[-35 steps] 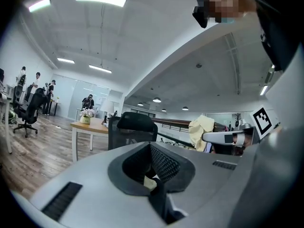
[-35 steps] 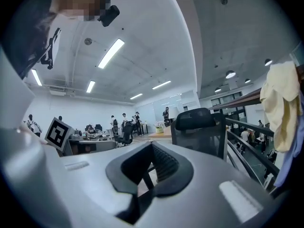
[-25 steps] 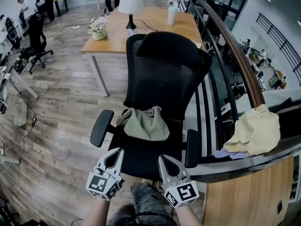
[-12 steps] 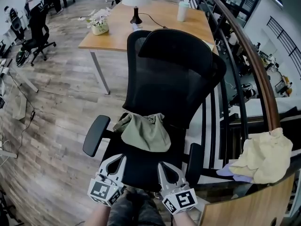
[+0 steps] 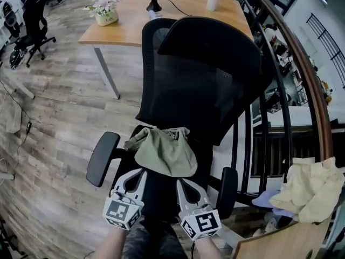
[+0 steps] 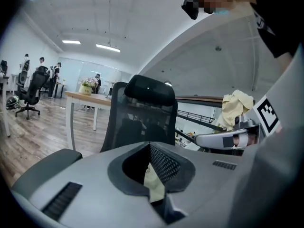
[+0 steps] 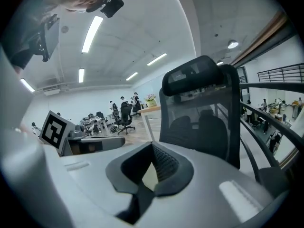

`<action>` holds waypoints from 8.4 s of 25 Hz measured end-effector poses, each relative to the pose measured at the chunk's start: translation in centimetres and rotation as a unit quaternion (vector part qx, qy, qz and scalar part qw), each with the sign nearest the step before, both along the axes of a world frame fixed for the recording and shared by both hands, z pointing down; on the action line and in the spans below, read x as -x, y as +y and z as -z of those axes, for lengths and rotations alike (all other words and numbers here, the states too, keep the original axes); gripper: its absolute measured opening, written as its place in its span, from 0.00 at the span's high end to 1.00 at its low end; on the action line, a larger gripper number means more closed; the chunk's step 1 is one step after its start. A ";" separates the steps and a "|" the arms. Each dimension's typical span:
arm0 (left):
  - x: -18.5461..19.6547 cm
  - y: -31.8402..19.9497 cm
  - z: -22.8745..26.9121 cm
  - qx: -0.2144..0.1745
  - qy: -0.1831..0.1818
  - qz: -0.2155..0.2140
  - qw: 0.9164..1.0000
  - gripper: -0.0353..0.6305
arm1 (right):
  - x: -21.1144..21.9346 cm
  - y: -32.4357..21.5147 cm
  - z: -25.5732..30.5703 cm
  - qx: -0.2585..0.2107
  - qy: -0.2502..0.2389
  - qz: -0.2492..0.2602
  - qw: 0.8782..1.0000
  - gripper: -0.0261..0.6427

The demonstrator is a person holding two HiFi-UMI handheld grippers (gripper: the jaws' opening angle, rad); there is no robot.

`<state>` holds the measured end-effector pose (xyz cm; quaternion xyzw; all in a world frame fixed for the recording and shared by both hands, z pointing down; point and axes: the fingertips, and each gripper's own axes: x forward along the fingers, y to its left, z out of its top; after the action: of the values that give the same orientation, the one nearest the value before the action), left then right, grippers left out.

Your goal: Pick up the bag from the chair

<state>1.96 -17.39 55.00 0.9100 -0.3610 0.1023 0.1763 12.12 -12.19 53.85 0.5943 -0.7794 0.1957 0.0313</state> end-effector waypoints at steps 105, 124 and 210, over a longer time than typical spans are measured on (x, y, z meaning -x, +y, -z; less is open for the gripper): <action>-3.5 -11.3 -10.7 0.229 0.039 -0.017 0.973 0.91 | -9.5 -9.2 -8.0 0.074 -0.113 -0.103 0.986 0.83; -2.6 -8.9 -0.9 0.117 0.020 -0.021 0.993 0.91 | -9.8 -5.8 1.3 0.016 -0.139 -0.088 0.986 0.83; 0.8 -6.9 36.4 -0.150 0.114 0.007 0.982 0.91 | -9.3 -3.0 39.2 -0.259 -0.127 -0.028 0.957 0.82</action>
<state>1.13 -24.25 18.64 0.9295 -0.3555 -0.0589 0.0790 21.42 -15.22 14.69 0.5742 -0.7838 0.0617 -0.2283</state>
